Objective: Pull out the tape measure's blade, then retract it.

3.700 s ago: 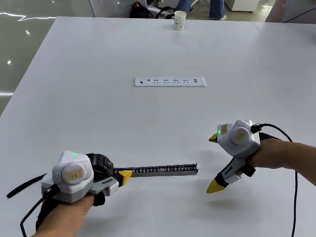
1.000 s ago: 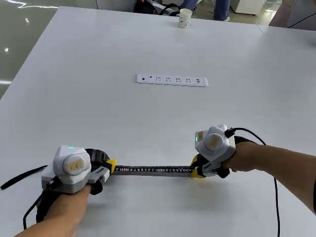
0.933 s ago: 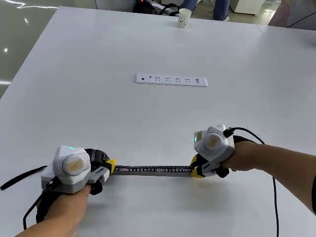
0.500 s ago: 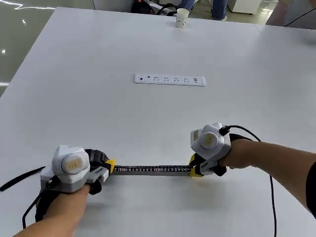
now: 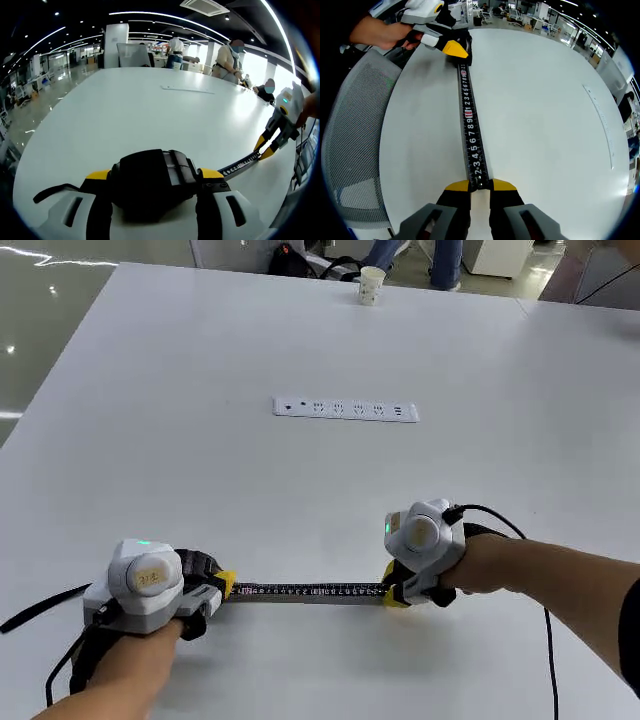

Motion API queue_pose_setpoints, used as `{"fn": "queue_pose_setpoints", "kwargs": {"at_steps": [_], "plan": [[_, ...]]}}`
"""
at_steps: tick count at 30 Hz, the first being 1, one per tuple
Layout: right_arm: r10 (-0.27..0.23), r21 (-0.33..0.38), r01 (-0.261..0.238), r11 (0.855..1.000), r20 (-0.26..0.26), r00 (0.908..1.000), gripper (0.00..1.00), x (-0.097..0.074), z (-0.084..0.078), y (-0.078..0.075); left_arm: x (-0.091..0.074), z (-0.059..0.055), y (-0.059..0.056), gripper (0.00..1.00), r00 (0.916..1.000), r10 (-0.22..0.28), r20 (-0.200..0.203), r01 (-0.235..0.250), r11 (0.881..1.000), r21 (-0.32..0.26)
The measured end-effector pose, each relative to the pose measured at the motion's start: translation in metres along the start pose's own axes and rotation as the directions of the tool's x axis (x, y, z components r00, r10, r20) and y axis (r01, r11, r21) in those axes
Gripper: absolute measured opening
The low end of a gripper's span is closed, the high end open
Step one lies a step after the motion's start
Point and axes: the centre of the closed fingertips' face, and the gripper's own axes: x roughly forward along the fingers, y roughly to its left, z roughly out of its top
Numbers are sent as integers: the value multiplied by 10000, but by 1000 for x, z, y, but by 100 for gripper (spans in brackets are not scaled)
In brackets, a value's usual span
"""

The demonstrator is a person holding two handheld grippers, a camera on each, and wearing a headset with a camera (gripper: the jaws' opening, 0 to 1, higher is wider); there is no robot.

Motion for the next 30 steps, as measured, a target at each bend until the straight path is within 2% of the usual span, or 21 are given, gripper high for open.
{"fn": "queue_pose_setpoints", "kwargs": {"at_steps": [8, 10, 11, 14, 20, 23, 30], "plan": [[-58, 147, 57, 9999, 68, 10000, 10, 1, 2, 2, 1, 0, 1, 63, 10000, 25, -39, -25, 10000, 13], [-26, 250, 25, 9997, 20, 10000, 10, 1, 4, 2, 2, 0, 2, 64, 10000, 43, -75, -43, 10000, 4], [-32, 538, 32, 9985, -4, 10000, 10, 2, 5, 2, 2, 0, 3, 64, 10000, 26, -86, -26, 10000, 11], [-34, 174, 35, 9998, -64, 10000, 10, 2, 6, 2, 1, -1, 2, 64, 9999, 2, -104, -2, 10000, 20], [-13, 224, 15, 9997, -72, 10000, 10, 3, 9, 3, 1, 0, 3, 64, 9999, 7, -145, -7, 10000, 16], [24, 475, -20, 9989, -94, 10000, 10, 4, 12, 2, 1, -1, 3, 64, 9999, -11, -131, 11, 10000, 18], [-2, 224, 6, 9997, -216, 9998, 10, 6, 16, 3, 2, -1, 4, 64, 9998, -61, -178, 61, 10000, 9]]}}
